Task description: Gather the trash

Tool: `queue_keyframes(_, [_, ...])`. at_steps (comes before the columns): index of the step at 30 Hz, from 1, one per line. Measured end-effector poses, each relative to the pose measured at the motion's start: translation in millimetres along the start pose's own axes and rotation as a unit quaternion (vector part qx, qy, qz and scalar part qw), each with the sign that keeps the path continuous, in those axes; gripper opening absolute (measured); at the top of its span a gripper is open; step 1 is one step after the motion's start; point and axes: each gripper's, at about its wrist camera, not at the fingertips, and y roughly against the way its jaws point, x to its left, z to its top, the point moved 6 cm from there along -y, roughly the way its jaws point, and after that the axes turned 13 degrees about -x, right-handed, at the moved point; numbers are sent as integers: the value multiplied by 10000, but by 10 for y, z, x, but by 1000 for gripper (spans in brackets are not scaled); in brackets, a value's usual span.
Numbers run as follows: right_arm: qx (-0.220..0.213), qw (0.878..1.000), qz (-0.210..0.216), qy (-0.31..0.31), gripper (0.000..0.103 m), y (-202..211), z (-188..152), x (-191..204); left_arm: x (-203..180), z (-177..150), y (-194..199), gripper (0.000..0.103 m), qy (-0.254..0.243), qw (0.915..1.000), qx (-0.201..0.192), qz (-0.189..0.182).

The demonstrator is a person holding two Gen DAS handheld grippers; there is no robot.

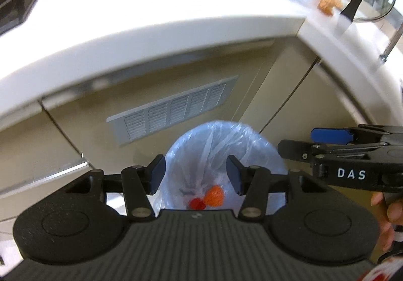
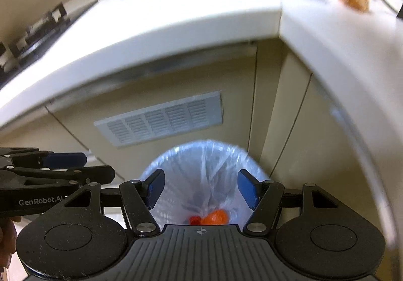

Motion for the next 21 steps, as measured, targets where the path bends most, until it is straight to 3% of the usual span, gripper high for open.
queue_keyframes(12, [-1220,9898,-640,-373,64,747,802,-235,-360,956,279,49,-228,9940,-881,-606])
queue_keyframes(17, [-1469,9834,-992,-399,64,865,1090,-600,-627,1360,134,51,-323,9903,-1148,-718])
queue_keyframes(21, [-1545,9800,-1183,-410,64,811,1349,-1002,-870,1619,-72,61,-288,9884,-1321,-691])
